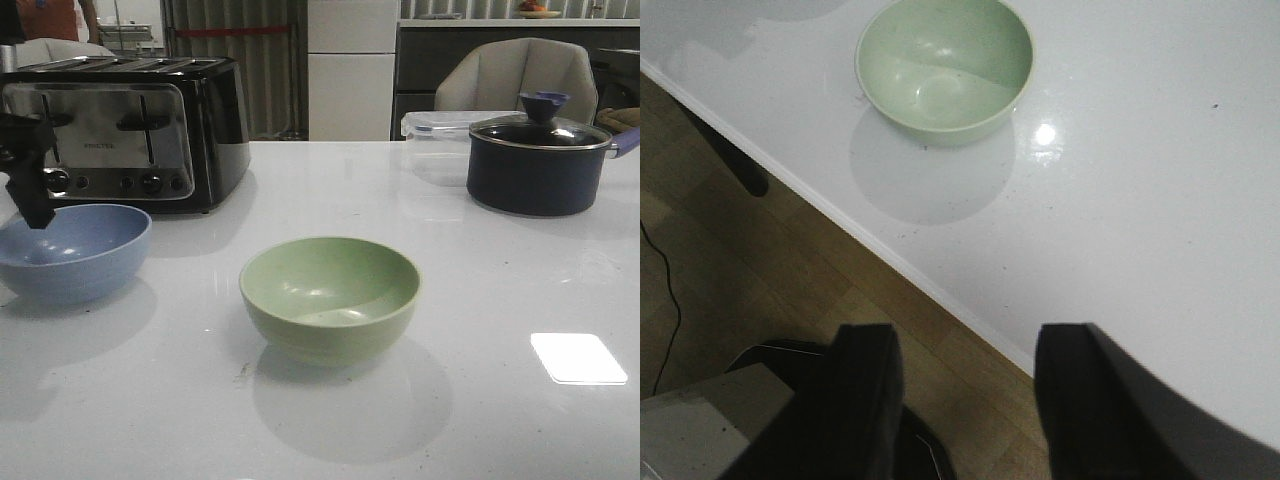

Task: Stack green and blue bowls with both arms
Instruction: 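Move the left gripper down and grasp the light blue bowl rim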

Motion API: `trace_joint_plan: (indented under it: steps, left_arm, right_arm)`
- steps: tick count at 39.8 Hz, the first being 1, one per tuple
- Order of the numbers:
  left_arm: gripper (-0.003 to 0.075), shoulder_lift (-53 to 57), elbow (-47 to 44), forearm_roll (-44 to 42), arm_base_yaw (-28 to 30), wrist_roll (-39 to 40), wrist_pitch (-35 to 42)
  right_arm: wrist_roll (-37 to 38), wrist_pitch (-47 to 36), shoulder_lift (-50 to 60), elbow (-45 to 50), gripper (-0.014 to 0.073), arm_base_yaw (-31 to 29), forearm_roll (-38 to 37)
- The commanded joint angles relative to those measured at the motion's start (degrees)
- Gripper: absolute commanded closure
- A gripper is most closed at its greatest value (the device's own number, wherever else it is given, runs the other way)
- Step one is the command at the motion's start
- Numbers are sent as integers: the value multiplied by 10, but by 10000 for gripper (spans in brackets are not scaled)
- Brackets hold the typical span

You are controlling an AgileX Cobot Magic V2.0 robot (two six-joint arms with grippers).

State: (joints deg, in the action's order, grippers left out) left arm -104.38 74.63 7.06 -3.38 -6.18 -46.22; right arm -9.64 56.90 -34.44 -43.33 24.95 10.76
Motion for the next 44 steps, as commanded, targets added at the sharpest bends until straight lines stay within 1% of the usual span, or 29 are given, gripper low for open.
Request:
trace_joint_plan:
  steps: [1, 8, 11, 14, 17, 22, 28, 35, 44]
  left_arm:
    - [118, 12, 19, 9, 0, 6, 29]
    - [123, -5, 19, 9, 0, 6, 40]
    - [161, -8, 19, 9, 0, 6, 43]
    - [246, -8, 19, 9, 0, 6, 43]
    - [350, -8, 19, 9, 0, 6, 37]
    - [489, -8, 19, 9, 0, 6, 27]
    - [623, -8, 19, 9, 0, 6, 26]
    - [622, -5, 23, 9, 0, 0, 17]
    - [622, 28, 61, 12, -3, -17, -45]
  right_arm:
    - [-5, -35, 0, -15, 162, -1, 1]
    - [-5, -35, 0, -15, 162, -1, 1]
    - [-5, -35, 0, -15, 162, -1, 1]
    - [-5, -35, 0, -15, 162, -1, 1]
    - [-5, -35, 0, -15, 162, -1, 1]
    - [-5, -35, 0, -15, 162, -1, 1]
    - [-5, -35, 0, -15, 162, -1, 1]
    - [-5, -35, 0, -15, 162, -1, 1]
    - [-5, -35, 0, -15, 162, -1, 1]
